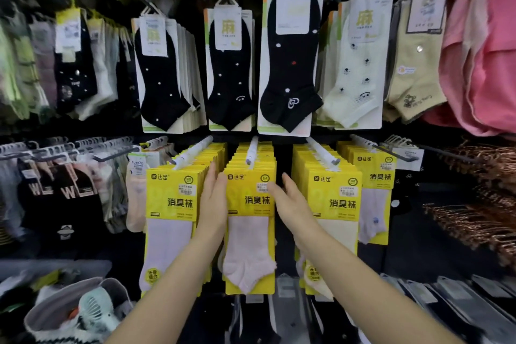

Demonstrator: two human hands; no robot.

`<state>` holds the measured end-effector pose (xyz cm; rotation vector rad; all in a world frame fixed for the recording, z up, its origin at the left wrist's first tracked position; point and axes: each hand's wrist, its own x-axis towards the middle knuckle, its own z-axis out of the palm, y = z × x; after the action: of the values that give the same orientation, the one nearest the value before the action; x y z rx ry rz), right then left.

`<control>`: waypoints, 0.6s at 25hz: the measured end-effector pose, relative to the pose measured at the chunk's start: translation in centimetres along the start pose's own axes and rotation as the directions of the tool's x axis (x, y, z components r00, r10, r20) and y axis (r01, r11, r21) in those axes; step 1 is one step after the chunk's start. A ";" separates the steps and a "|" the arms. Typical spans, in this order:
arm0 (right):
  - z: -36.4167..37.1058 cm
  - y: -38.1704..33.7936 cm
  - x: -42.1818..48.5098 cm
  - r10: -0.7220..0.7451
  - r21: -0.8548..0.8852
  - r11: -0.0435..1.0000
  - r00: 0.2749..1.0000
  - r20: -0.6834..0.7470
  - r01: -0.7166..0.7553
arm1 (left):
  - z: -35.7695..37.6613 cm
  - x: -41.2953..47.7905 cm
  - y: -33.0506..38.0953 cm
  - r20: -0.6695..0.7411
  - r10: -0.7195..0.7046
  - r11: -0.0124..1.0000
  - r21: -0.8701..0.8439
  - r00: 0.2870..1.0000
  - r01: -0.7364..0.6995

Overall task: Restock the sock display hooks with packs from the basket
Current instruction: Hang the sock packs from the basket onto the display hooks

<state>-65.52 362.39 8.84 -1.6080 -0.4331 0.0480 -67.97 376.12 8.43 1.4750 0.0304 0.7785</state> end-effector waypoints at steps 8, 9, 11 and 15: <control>1.8 -0.2 2.0 0.130 0.108 0.986 0.990 -0.045 -0.124 | 0.1 2.3 -0.2 0.128 -0.105 0.989 -0.093 0.986 0.117; 1.4 -0.6 2.4 0.159 0.140 0.979 0.986 -0.058 -0.149 | 0.0 2.8 0.2 0.095 -0.167 0.975 -0.133 0.981 0.179; 0.6 -1.2 3.5 0.223 0.220 0.955 0.971 -0.087 -0.199 | 0.1 4.2 0.8 0.062 -0.301 0.931 -0.195 0.952 0.307; 0.7 -2.5 5.4 0.318 0.229 0.927 0.946 -0.066 -0.296 | 0.8 5.5 0.7 0.087 -0.422 0.891 -0.144 0.902 0.431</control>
<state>-61.32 364.74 12.39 -1.4420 -0.0880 0.2429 -63.66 378.02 11.55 1.2721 0.2403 0.3719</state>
